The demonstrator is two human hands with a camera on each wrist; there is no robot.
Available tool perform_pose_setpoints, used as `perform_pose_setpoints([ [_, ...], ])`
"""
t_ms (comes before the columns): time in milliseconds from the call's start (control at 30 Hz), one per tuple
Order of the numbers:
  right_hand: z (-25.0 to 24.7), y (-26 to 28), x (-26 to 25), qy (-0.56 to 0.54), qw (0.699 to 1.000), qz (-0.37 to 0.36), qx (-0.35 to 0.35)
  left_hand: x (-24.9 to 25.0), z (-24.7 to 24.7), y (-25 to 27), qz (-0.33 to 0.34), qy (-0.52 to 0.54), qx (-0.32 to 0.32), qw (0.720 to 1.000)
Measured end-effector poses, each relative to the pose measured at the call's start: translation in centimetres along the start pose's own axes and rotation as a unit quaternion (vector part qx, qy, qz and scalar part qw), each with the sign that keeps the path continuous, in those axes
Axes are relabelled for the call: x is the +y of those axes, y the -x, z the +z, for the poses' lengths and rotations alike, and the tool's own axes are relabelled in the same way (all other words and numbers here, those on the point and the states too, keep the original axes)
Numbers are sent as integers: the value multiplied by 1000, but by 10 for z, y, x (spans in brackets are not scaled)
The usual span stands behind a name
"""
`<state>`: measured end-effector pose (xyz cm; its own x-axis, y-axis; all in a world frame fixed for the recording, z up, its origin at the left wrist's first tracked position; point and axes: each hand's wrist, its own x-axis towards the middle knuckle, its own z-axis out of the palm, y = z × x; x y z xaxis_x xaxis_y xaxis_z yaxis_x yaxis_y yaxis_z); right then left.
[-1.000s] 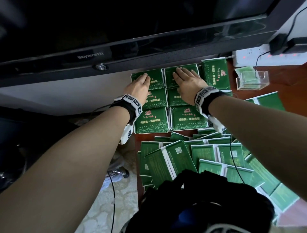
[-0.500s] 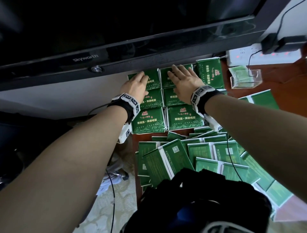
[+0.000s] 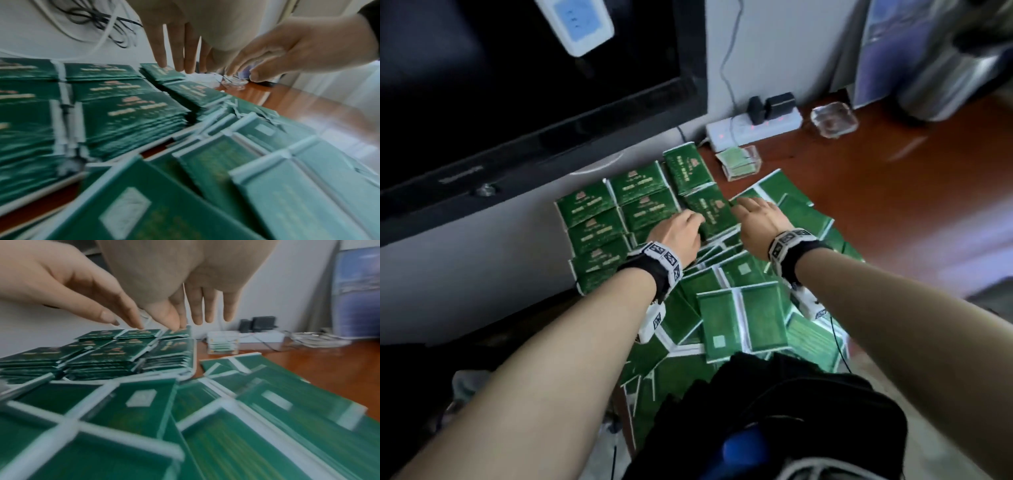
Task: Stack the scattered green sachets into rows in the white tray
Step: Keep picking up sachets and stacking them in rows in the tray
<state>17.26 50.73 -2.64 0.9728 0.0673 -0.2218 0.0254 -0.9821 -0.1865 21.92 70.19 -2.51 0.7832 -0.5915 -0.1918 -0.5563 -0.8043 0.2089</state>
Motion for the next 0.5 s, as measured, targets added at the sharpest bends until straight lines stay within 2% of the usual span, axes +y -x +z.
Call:
perform_pose_setpoints([
  [133,10,62,64,-10,993,116,-19,61,17,-9,41,-7,-43,998],
  [267,19,101,122,-23,978,204,-42,102,28,-29,61,-5,-57,996],
  [367,19,100,158,-36,973,222,-57,119,33,-58,37,10,-72,997],
  [500,9,61,191,-54,977,196,-63,133,29,-99,-9,-8,-79,997],
])
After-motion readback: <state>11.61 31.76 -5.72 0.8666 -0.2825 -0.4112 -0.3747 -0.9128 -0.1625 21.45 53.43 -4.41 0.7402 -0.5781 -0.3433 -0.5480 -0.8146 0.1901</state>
